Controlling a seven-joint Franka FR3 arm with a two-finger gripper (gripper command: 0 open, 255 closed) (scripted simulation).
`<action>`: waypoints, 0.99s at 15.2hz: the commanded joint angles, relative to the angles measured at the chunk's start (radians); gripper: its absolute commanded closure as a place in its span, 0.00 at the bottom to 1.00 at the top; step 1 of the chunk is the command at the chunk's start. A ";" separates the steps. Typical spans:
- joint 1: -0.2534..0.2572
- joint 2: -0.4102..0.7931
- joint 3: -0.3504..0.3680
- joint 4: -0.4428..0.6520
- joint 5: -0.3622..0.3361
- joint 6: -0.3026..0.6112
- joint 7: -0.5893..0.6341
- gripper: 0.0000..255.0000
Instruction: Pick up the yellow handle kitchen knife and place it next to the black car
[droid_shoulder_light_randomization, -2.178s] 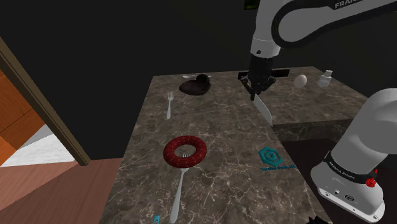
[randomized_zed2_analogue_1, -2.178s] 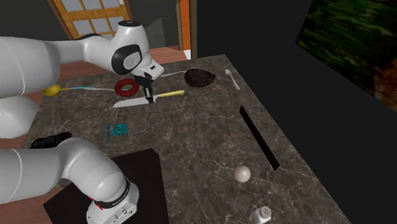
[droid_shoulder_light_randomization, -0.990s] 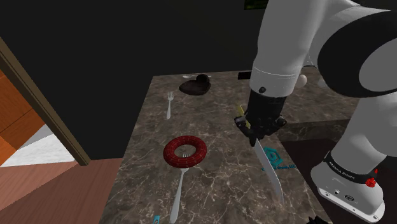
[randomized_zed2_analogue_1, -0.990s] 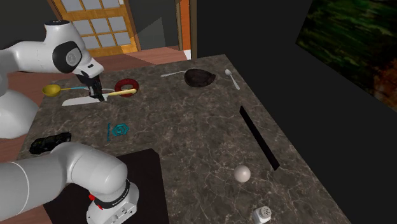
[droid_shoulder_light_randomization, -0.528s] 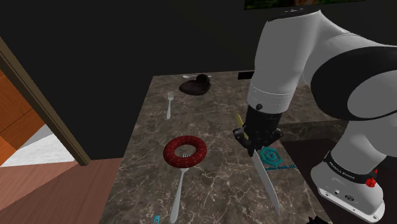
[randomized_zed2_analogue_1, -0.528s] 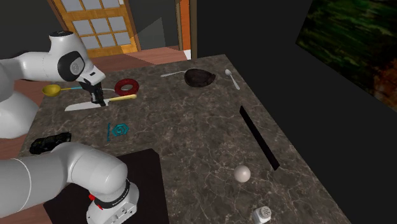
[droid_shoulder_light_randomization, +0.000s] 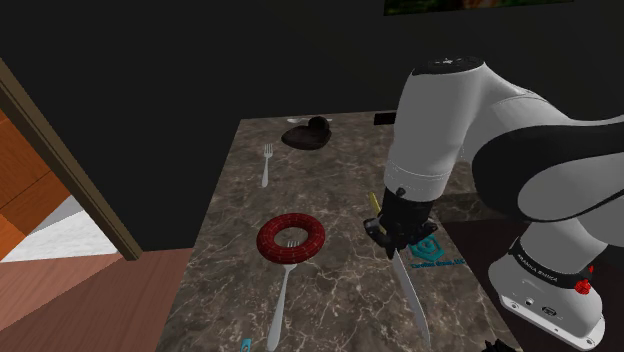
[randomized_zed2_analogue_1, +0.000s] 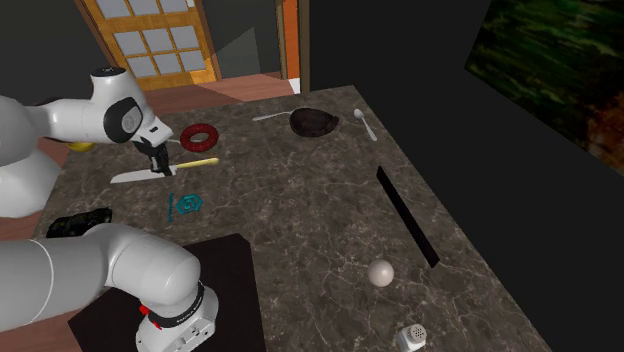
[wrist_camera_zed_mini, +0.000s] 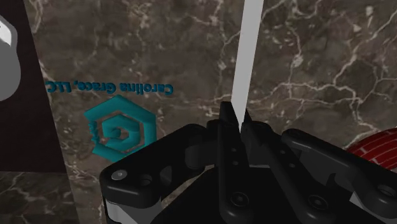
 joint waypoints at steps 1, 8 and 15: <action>-0.002 0.019 0.014 -0.015 0.006 0.035 0.000 1.00; -0.009 0.061 0.040 -0.039 0.014 0.101 0.002 1.00; -0.009 0.061 0.040 -0.039 0.014 0.100 0.002 0.00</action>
